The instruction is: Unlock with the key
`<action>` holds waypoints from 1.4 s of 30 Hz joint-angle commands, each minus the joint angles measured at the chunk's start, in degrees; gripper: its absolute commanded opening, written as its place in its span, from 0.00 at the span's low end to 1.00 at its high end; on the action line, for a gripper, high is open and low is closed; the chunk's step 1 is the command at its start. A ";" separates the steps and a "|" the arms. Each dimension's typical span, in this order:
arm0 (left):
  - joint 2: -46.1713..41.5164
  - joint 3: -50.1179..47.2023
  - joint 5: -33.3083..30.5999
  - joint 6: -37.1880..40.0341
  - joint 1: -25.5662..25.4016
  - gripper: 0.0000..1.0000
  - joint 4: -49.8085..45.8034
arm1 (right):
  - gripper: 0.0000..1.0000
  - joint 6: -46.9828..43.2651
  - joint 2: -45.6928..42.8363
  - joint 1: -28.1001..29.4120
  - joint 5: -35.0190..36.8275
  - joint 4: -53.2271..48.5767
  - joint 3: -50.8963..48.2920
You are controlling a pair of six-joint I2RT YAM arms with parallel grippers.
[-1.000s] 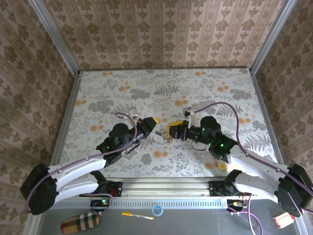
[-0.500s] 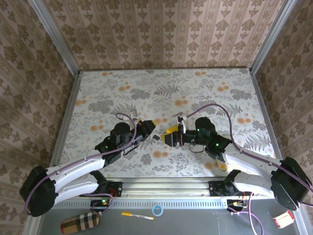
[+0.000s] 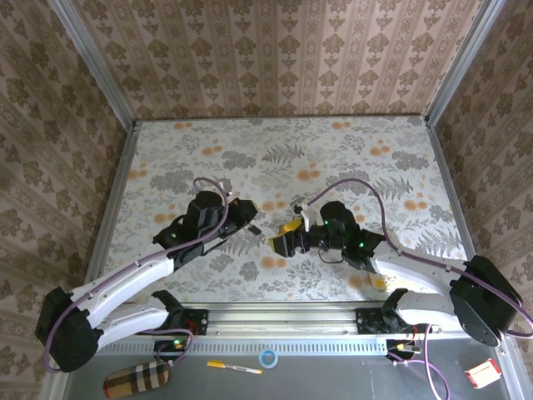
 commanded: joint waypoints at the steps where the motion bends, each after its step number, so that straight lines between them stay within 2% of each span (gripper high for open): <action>1: 1.75 2.42 4.66 10.13 2.97 0.00 -14.19 | 0.94 -2.69 -4.03 -0.45 6.54 -8.65 2.73; 6: 10.61 6.04 12.60 21.44 6.41 0.00 -19.20 | 0.97 -2.87 -9.14 -3.30 7.52 -15.04 1.96; 10: 21.22 11.87 11.82 28.24 6.75 0.00 -25.27 | 0.97 -3.19 -12.37 -4.27 8.07 -17.95 1.58; 15: 31.37 18.44 8.95 32.41 7.23 0.00 -29.05 | 0.98 -3.32 -15.80 -4.82 9.01 -20.04 0.94; 19: 39.06 24.35 6.58 34.51 7.32 0.00 -32.49 | 0.98 -3.37 -17.76 -5.15 9.17 -21.31 0.23; 27: 48.84 32.07 3.89 36.59 7.59 0.00 -35.72 | 0.98 -3.14 -22.06 -5.61 9.54 -23.79 -1.13; 42: 54.83 34.33 3.70 34.80 4.94 0.00 -30.70 | 0.98 -2.56 -27.44 -6.13 9.54 -26.00 -2.16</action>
